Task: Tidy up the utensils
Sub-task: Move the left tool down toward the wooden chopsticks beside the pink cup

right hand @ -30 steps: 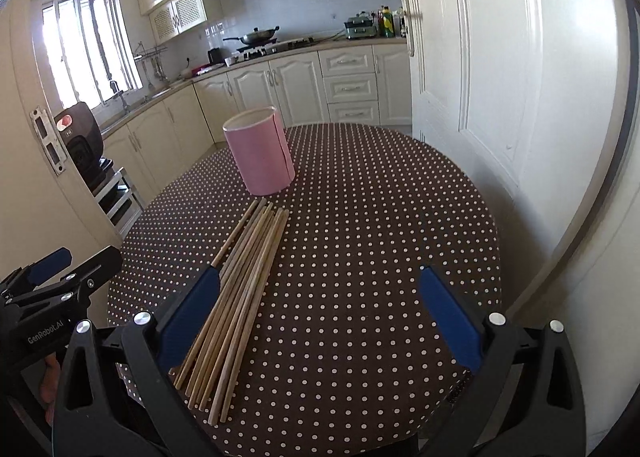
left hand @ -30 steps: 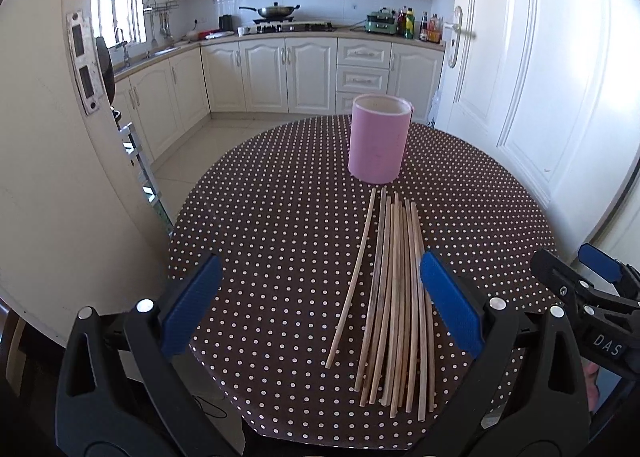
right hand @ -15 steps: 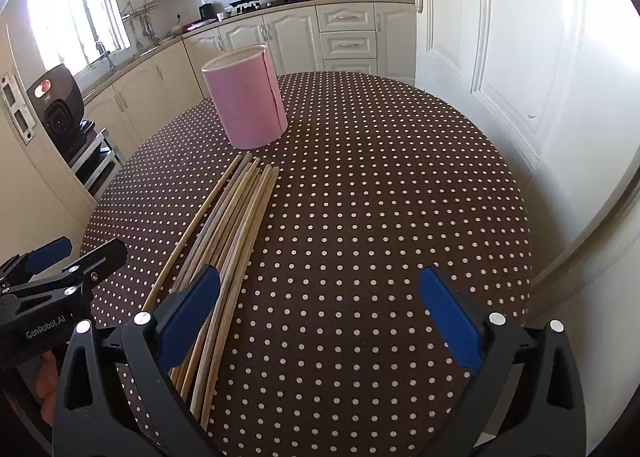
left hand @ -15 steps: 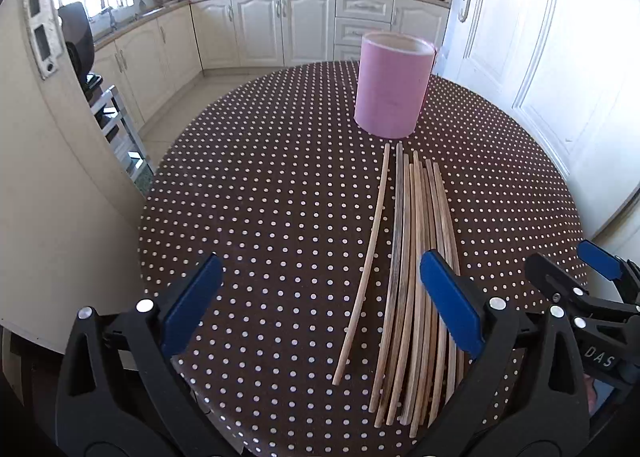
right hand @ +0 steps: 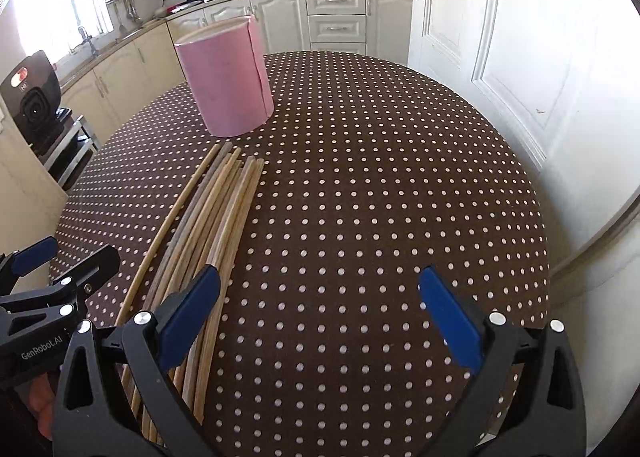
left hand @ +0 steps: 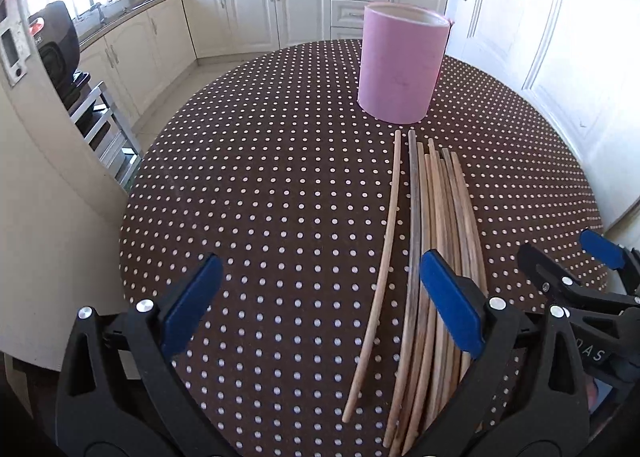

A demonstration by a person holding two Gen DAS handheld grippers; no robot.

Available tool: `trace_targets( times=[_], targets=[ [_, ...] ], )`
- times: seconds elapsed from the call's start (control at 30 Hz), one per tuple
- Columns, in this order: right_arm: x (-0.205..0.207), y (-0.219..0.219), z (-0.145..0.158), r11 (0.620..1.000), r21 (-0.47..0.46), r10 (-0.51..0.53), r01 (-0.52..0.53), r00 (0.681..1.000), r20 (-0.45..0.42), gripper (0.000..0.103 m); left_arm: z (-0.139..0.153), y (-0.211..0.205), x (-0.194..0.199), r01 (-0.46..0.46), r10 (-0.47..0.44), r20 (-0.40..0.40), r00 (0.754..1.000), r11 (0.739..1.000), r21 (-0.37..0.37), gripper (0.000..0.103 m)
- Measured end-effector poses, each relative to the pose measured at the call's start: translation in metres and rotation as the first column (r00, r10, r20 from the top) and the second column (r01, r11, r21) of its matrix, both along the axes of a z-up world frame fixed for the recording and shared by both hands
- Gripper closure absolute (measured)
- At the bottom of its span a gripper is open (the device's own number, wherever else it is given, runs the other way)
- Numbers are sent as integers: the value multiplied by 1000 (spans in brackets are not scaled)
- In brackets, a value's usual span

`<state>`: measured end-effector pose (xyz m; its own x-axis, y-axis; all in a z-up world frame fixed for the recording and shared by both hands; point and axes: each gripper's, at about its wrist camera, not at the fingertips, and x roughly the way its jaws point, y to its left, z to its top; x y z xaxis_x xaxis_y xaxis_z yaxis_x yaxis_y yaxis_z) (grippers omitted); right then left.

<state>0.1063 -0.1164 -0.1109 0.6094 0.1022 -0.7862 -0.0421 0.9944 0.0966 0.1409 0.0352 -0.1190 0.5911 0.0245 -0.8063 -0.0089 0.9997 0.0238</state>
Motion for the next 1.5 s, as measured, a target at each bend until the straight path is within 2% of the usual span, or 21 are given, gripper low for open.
trace_targets(
  times=[0.2,0.43,0.77,1.1,1.33,1.4,1.5],
  targets=[
    [12,3,-4,1000,-29,-6,5,1000,-22,7,-7,-3,24,11,-11,-4,1000,999,40,6],
    [27,6,-6,999,-46,16,-17,999,-29,7,-14,-3,48,34,-33,-17,999,998,43,6],
    [46,10,-9,995,-85,49,-52,998,-41,7,-22,2,84,97,-97,-64,993,995,2,6],
    [57,17,-16,994,-79,73,-78,995,-68,7,-38,8,108,170,-177,-109,978,983,-72,7],
    [62,25,-20,992,-81,87,-93,993,-75,7,-47,3,120,205,-208,-110,972,978,-34,7],
    [63,27,-21,992,-85,87,-93,994,-73,7,-51,-1,121,211,-212,-108,971,977,-22,7],
    [62,30,-22,991,-96,88,-94,994,-65,7,-53,-3,120,225,-226,-104,968,974,-25,15]
  ],
)
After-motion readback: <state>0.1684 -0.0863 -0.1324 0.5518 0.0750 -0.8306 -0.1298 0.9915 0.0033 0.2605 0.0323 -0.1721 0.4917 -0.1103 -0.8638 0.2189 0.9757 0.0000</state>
